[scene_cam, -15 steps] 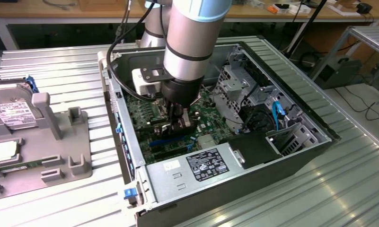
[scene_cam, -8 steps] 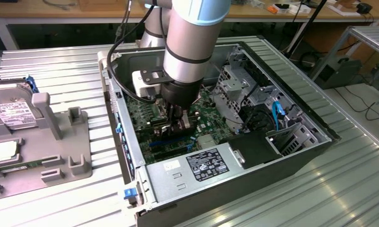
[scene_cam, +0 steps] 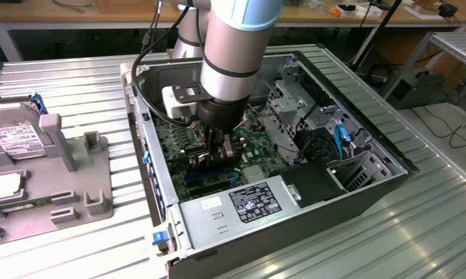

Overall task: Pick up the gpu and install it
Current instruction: 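Insert the gpu into the slot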

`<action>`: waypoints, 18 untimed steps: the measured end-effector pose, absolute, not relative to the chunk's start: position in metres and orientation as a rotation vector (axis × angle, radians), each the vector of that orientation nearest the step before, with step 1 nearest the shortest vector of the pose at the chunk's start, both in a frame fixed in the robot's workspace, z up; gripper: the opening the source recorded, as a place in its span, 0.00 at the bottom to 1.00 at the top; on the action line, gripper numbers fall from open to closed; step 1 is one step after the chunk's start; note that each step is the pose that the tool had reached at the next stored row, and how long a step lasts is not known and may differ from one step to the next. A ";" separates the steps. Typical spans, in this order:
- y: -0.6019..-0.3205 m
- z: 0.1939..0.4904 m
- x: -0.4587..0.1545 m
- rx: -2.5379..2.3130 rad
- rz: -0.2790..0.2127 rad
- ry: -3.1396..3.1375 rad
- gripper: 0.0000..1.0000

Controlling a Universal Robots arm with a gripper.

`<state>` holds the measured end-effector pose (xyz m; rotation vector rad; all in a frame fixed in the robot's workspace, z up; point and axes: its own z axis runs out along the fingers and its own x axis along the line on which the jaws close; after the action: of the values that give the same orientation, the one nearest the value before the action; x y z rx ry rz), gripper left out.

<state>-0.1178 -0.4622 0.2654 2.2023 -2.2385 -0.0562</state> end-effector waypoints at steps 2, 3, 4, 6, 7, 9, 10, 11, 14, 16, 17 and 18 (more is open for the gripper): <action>-0.462 0.265 -0.118 2.202 -0.056 -2.238 0.27; -0.462 0.265 -0.118 2.202 -0.056 -2.239 0.27; -0.462 0.265 -0.118 2.202 -0.056 -2.238 0.27; -0.462 0.265 -0.118 2.202 -0.056 -2.238 0.27; -0.462 0.265 -0.118 2.202 -0.056 -2.239 0.27; -0.462 0.266 -0.118 2.202 -0.056 -2.238 0.27; -0.462 0.266 -0.118 2.202 -0.056 -2.239 0.27; -0.462 0.266 -0.118 2.202 -0.056 -2.239 0.27; -0.461 0.266 -0.118 2.202 -0.056 -2.239 0.27; -0.461 0.265 -0.118 2.202 -0.056 -2.239 0.27; -0.461 0.263 -0.118 2.202 -0.056 -2.238 0.27; -0.461 0.262 -0.118 2.202 -0.056 -2.238 0.27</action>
<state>-0.1178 -0.4613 0.2619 2.2022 -2.2383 -0.0562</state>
